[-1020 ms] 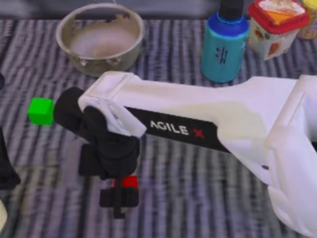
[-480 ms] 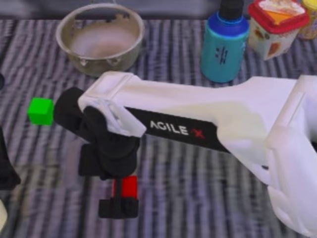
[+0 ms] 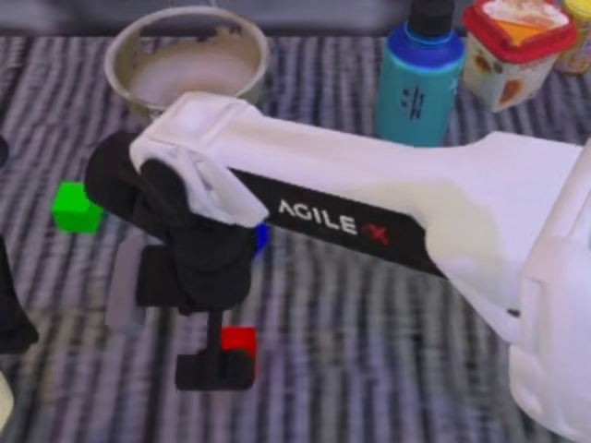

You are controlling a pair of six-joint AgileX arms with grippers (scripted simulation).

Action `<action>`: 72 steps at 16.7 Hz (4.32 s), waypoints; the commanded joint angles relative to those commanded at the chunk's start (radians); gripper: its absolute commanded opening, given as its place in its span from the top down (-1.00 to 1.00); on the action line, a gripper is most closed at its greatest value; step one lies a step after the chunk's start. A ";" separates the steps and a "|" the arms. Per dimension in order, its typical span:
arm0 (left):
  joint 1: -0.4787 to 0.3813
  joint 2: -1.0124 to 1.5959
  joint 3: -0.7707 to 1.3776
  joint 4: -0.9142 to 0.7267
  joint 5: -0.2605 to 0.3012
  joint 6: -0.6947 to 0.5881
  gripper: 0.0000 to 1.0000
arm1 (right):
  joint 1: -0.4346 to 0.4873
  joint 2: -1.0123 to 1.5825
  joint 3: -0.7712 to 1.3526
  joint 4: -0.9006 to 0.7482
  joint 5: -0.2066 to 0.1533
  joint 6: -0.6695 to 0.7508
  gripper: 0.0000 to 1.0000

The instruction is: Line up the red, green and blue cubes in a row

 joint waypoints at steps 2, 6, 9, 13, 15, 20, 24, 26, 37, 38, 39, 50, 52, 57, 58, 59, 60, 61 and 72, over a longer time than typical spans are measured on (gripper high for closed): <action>0.000 0.000 0.000 0.000 0.000 0.000 -1.00 | 0.002 -0.007 0.065 -0.073 0.000 -0.001 -1.00; 0.000 0.000 0.000 0.000 0.000 0.000 -1.00 | 0.003 -0.013 0.103 -0.111 0.000 -0.001 -1.00; 0.000 0.000 0.000 0.000 0.000 0.000 -1.00 | -0.002 -0.011 0.101 -0.109 0.000 -0.001 -1.00; 0.000 0.089 0.088 -0.050 -0.002 0.000 -1.00 | -0.046 -0.105 0.020 -0.038 -0.008 0.019 -1.00; -0.001 0.188 0.181 -0.107 -0.003 0.001 -1.00 | -0.096 -0.211 -0.071 0.035 -0.015 0.043 -1.00; -0.011 0.584 0.516 -0.334 -0.003 0.012 -1.00 | -0.284 -0.648 -0.436 0.297 -0.039 0.147 -1.00; -0.023 0.992 0.840 -0.570 -0.002 0.026 -1.00 | -0.474 -1.108 -0.844 0.545 -0.057 0.265 -1.00; -0.029 1.205 1.006 -0.692 -0.001 0.034 -1.00 | -0.568 -1.345 -1.074 0.666 -0.060 0.326 -1.00; -0.050 2.113 1.765 -1.171 0.002 0.060 -1.00 | -0.937 -2.300 -2.038 1.218 -0.012 0.550 -1.00; -0.051 2.152 1.801 -1.189 0.003 0.061 -1.00 | -0.953 -2.344 -2.077 1.247 -0.007 0.559 -1.00; -0.051 2.183 1.830 -1.202 0.003 0.061 -1.00 | -0.966 -2.378 -2.108 1.270 -0.003 0.566 -1.00; -0.050 2.238 1.812 -1.146 0.003 0.065 -1.00 | -0.980 -2.415 -2.140 1.297 0.002 0.575 -1.00; -0.050 2.259 1.761 -1.072 0.004 0.064 -1.00 | -0.980 -2.415 -2.140 1.297 0.002 0.575 -1.00; -0.050 2.299 1.674 -0.945 0.004 0.064 -1.00 | -0.980 -2.415 -2.140 1.297 0.002 0.575 -1.00; -0.050 2.299 1.674 -0.945 0.004 0.064 -1.00 | -0.980 -2.415 -2.140 1.297 0.002 0.575 -1.00; -0.050 2.299 1.674 -0.945 0.004 0.064 -1.00 | -0.980 -2.415 -2.140 1.297 0.002 0.575 -1.00; -0.050 2.299 1.674 -0.945 0.004 0.064 -1.00 | -0.980 -2.415 -2.140 1.297 0.002 0.575 -1.00; -0.050 2.299 1.674 -0.945 0.004 0.064 -0.85 | -0.980 -2.415 -2.140 1.297 0.002 0.575 -1.00; -0.050 2.299 1.674 -0.945 0.004 0.064 0.81 | -0.980 -2.415 -2.140 1.297 0.002 0.575 -1.00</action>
